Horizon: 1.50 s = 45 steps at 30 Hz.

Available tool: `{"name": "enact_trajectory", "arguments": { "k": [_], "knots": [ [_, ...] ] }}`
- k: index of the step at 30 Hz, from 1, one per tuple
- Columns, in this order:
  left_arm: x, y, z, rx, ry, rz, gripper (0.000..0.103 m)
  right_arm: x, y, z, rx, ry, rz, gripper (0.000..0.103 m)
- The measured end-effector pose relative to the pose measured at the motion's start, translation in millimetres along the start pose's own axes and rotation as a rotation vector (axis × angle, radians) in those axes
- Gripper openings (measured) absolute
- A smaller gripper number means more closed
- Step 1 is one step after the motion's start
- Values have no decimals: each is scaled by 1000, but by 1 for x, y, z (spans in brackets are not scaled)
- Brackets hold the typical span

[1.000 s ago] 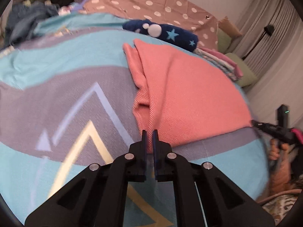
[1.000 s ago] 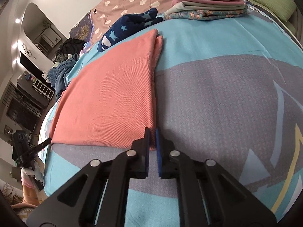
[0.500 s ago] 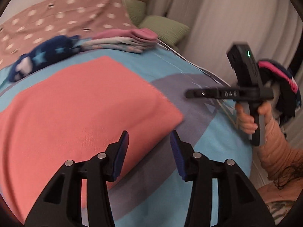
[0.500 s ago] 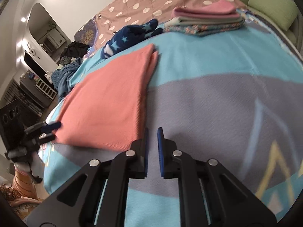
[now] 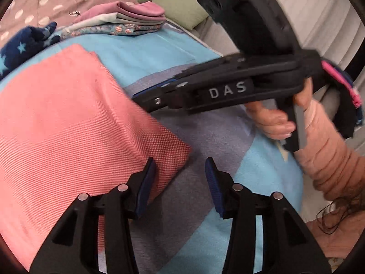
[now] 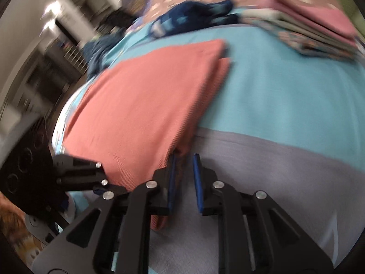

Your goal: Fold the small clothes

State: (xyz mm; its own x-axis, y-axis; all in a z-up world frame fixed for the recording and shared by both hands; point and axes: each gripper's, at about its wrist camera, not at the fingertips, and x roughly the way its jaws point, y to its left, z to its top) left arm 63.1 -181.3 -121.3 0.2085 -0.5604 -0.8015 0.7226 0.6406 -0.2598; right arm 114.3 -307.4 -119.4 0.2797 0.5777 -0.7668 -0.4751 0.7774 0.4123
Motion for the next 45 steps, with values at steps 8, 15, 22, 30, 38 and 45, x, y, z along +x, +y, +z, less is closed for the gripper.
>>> {"name": "enact_trajectory", "arguments": {
  "k": [8, 15, 22, 30, 38, 45],
  "knots": [
    [14, -13, 15, 71, 25, 171, 58, -10, 2, 15, -26, -42, 96, 21],
    [-1, 10, 13, -21, -6, 76, 7, -8, 11, 14, -63, -38, 103, 29],
    [-3, 3, 2, 4, -14, 15, 6, -6, -61, 35, 250, -75, -79, 38],
    [-8, -1, -3, 2, -17, -3, 6, 29, -55, 74, 184, -35, -13, 37],
    [2, -1, -1, 22, -13, -57, 6, 30, -68, 92, 216, -126, -48, 3],
    [0, -7, -4, 31, -20, -159, 6, 12, -79, 69, 273, -161, -117, 1]
  ]
}}
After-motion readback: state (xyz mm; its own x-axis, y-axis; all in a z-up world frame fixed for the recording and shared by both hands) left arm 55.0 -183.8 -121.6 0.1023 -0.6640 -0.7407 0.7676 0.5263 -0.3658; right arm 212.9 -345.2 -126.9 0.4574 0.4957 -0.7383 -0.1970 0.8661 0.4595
